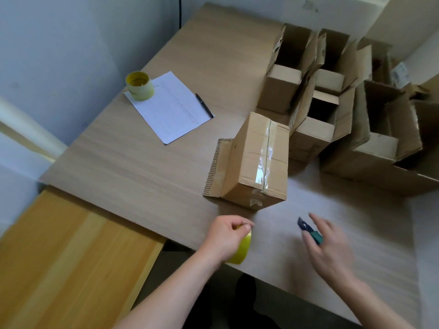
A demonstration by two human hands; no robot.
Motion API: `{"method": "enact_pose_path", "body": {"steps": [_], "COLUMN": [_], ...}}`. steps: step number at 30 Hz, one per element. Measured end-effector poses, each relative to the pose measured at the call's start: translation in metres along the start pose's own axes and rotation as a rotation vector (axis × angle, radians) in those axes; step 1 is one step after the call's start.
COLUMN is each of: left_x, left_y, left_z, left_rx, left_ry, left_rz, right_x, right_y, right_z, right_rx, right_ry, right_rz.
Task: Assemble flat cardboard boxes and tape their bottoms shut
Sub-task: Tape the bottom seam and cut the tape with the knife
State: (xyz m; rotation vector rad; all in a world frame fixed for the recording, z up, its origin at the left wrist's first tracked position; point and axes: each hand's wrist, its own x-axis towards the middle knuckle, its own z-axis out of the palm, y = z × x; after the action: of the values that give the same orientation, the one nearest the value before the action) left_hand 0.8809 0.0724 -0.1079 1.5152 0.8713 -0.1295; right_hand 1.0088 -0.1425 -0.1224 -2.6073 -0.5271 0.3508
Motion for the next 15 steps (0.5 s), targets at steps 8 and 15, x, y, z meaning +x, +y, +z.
{"method": "enact_pose_path", "body": {"steps": [8, 15], "left_x": [-0.040, -0.044], "left_y": [0.019, 0.016], "left_z": [0.027, 0.030], "left_rx": [-0.238, 0.820], "left_ry": [-0.171, 0.109], "left_rz": [0.067, 0.677], "right_x": [-0.034, -0.037], "right_y": [-0.069, -0.065], "right_z": [0.015, 0.007], "right_rx": [0.986, 1.134], "right_ry": [-0.437, -0.319], "right_rz": [0.020, 0.204]}}
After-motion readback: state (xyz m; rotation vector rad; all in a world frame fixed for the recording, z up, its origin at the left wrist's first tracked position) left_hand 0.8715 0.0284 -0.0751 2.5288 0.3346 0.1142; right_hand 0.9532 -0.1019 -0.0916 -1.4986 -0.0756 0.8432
